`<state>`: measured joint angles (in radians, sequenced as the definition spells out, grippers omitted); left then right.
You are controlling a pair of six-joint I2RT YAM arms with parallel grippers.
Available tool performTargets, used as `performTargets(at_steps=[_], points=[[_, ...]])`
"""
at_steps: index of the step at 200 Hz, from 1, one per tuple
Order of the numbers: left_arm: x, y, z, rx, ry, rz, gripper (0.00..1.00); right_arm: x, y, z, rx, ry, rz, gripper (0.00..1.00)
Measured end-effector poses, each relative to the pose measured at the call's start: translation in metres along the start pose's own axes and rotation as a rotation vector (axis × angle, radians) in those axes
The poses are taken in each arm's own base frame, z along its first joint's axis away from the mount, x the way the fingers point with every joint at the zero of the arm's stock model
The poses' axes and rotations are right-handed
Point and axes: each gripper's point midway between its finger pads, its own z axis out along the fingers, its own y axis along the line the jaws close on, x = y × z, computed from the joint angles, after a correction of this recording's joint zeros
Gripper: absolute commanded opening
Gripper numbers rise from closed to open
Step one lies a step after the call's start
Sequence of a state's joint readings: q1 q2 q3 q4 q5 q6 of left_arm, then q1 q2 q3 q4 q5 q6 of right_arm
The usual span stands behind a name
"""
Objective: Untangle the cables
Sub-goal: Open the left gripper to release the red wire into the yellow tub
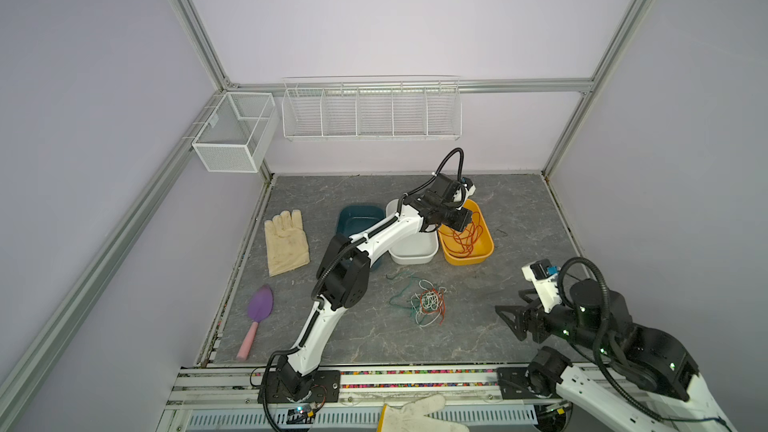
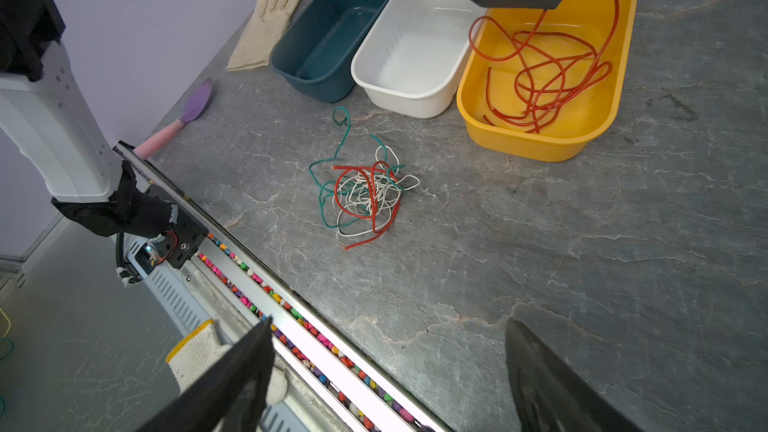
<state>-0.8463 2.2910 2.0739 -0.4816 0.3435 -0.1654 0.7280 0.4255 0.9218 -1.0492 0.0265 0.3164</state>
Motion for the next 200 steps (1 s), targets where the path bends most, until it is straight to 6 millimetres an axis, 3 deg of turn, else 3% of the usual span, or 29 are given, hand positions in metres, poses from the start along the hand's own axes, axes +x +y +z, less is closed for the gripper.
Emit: performTargets(at_steps=[86, 145, 200], points=[[-0.016, -0.018, 0.007, 0.124, -0.086, -0.023, 0.0, -0.001, 0.0, 0.0, 0.002, -0.003, 0.0, 0.88], [0.041, 0.005, 0.034, 0.131, -0.025, -0.126, 0.0, -0.001, 0.0, 0.001, 0.001, -0.006, 0.0, 0.88], [0.055, 0.023, 0.04, 0.106, -0.037, -0.176, 0.0, -0.002, 0.0, 0.001, 0.001, -0.007, 0.0, 0.88]])
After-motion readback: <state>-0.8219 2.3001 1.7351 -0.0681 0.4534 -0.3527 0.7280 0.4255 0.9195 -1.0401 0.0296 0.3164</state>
